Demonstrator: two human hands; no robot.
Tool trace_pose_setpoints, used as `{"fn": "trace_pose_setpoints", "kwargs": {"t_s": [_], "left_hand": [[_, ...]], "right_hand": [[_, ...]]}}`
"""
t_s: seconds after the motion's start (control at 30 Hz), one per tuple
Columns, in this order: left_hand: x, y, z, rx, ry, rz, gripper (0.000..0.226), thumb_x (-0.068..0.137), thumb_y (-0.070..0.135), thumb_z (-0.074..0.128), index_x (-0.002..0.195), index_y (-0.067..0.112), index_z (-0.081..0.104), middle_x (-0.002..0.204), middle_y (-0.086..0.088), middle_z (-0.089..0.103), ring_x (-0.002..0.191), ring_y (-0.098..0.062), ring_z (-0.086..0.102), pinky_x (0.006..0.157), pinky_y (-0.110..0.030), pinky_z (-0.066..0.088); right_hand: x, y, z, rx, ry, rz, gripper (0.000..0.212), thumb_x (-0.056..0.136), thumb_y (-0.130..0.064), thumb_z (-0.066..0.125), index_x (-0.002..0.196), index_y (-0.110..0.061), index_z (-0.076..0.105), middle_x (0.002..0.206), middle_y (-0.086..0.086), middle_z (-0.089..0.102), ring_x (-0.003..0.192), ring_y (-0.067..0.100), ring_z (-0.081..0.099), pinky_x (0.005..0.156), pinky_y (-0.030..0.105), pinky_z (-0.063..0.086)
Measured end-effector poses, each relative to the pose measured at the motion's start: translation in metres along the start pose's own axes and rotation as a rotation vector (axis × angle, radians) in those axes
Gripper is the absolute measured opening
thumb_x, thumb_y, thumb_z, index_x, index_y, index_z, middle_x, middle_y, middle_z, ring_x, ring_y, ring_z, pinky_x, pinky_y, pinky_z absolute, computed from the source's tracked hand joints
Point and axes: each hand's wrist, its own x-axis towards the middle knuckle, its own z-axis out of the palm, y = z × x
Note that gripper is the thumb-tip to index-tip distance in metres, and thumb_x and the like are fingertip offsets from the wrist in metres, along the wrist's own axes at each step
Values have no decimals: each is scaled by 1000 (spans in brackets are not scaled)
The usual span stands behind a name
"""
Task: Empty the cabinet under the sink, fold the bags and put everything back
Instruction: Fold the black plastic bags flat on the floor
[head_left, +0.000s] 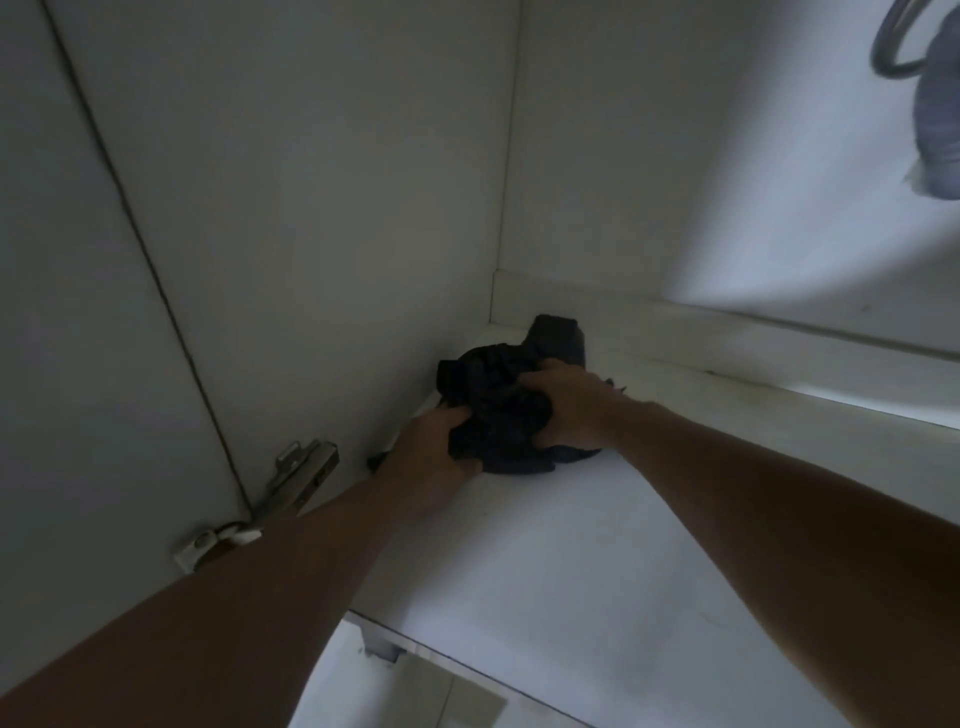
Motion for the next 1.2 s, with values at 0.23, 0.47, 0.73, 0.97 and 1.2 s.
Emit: {"fn": "trace_pose_setpoints", "kwargs": {"t_s": [0.23,0.47,0.73,0.97,1.2], "left_hand": [[-68,41,-8,-12,96,-21,24,80,-4,60,103,0,65,100,-17,68,94,-20,60,74,-19,45],[-205,112,-50,108,162,113,26,86,2,59,107,14,66,86,0,63,74,-15,53,53,-1,36],[-374,124,-105,107,136,104,29,82,0,61,106,15,70,91,-5,71,75,-19,58,55,-4,36],[-529,86,-130,163,69,-74,22,82,7,64,98,23,68,69,17,57,63,-4,54,52,-7,37],[-674,81,-157,245,3,-176,29,74,8,73,83,34,63,69,24,53,65,7,55,56,-3,37]], "right_hand": [[-97,-56,-7,58,229,-59,40,75,-27,76,113,-19,63,122,10,51,104,31,58,84,35,49],[-225,-152,-33,64,290,-20,31,74,-27,75,102,-21,65,109,3,57,107,20,53,88,37,50],[-327,-277,-9,128,192,14,46,68,-23,79,112,-18,66,116,11,57,110,27,55,95,39,48],[-393,-376,83,281,35,-76,17,76,-26,70,90,-19,65,97,2,63,97,22,57,85,40,49],[-465,-475,150,388,-107,-74,45,76,-23,69,119,-25,59,124,1,50,108,27,60,90,35,51]]}}
